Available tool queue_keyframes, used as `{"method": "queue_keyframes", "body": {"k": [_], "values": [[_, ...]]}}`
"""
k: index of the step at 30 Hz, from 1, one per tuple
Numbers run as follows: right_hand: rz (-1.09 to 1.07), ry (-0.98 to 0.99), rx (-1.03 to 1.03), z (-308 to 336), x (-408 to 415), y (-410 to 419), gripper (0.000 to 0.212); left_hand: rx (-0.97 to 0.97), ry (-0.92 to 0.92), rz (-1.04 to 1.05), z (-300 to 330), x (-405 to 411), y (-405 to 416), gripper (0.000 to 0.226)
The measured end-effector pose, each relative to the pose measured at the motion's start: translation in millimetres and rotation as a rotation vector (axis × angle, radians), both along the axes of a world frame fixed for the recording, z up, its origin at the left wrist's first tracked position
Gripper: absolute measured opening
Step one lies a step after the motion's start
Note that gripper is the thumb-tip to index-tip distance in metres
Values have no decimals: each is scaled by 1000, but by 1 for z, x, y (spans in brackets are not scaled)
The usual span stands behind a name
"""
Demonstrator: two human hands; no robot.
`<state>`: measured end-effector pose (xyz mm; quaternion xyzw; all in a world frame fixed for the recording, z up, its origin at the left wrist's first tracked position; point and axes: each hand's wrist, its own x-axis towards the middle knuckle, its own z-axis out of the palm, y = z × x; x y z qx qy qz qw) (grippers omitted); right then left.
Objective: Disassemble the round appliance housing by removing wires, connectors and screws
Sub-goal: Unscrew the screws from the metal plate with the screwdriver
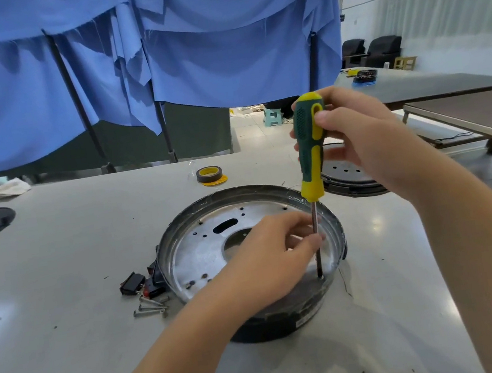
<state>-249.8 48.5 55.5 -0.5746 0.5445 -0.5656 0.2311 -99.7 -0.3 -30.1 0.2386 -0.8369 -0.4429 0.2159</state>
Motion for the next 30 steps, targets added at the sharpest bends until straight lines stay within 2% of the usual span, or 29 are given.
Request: {"method": "queue_keyframes", "body": {"k": [5, 8, 11, 12, 16, 25, 30], "values": [[-23, 145, -46, 3, 6, 5, 31, 78, 108, 58, 1, -3, 5, 17], [-63, 218, -73, 4, 8, 7, 14, 84, 117, 54, 1, -2, 3, 15], [-201, 366, -139, 6, 10, 9, 33, 66, 119, 36, -1, -2, 4, 15], [-227, 376, -161, 7, 10, 10, 33, 55, 116, 32, -2, -2, 4, 15], [-199, 366, -194, 10, 8, 15, 21, 68, 126, 21, -2, -2, 3, 15], [75, 42, -73, 9, 0, 19, 32, 80, 108, 5, -4, -3, 2, 15], [82, 60, -56, 5, 3, 13, 29, 78, 96, 20, -4, -3, 2, 16]]}}
